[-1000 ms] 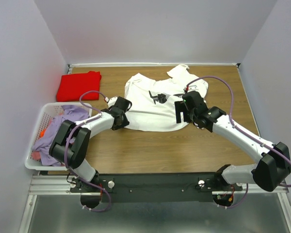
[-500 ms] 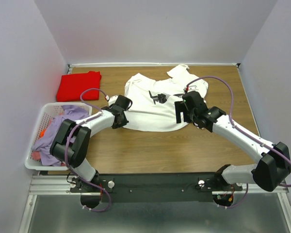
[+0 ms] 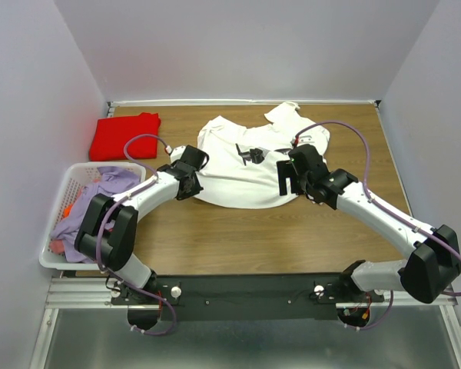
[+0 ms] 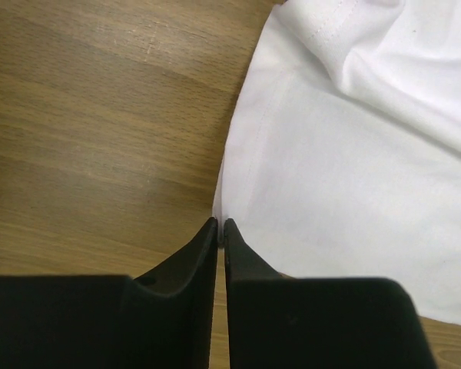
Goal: Fold and stack the t-shirts
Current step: Flatten the tshirt out
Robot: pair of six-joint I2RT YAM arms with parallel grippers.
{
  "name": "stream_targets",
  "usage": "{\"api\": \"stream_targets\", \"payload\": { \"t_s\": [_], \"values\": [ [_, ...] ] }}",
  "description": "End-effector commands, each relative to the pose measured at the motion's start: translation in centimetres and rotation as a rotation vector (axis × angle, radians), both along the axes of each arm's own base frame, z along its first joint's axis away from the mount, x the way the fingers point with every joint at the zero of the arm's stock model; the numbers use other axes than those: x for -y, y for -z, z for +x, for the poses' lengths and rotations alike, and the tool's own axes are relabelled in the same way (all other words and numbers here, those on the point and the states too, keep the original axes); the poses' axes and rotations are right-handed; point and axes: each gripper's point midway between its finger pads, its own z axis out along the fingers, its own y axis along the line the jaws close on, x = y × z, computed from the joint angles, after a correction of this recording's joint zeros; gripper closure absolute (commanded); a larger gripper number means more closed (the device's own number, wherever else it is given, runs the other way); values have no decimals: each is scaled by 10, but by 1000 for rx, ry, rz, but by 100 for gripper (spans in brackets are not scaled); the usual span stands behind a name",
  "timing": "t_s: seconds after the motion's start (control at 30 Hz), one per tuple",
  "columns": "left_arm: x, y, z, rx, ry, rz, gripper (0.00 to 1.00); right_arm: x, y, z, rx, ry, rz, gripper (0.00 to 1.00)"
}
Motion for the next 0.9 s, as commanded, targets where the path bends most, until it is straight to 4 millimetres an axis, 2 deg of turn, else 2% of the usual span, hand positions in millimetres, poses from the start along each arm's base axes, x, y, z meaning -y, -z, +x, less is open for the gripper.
{"api": "stream_targets", "payload": {
  "t_s": [0.0, 0.17, 0.3, 0.37, 0.43, 0.67, 0.7, 0.73, 0.77, 0.87],
  "values": [
    [-7, -19, 2, 45, -11, 25, 85, 7, 10, -6, -27, 5, -34, 7],
    [-6, -13, -7, 18, -7, 9, 85, 8, 9, -6, -27, 5, -33, 7],
    [-8, -16, -9, 33, -11, 1, 83, 8, 11, -6, -31, 7, -35, 7],
    [-7, -14, -11, 27, -8, -6, 86, 8, 11, -6, -31, 6, -35, 7],
    [-2, -13, -11, 22, 3, -26, 100, 8, 11, -6, -31, 6, -35, 7],
    [-1, -25, -7, 44, -7, -30, 100, 8, 7, -4, -24, 10, -35, 7],
    [-2, -24, -8, 40, -6, -29, 95, 8, 7, -4, -23, 9, -33, 7],
    [-3, -17, -11, 23, -11, -25, 78, 7, 6, -4, -21, 10, -30, 7],
    [-3, -18, -10, 27, -11, -27, 78, 7, 6, -4, -22, 10, -31, 7],
    [-4, -2, -15, 1, -1, -19, 71, 8, 7, -5, -24, 10, -32, 7]
  ]
}}
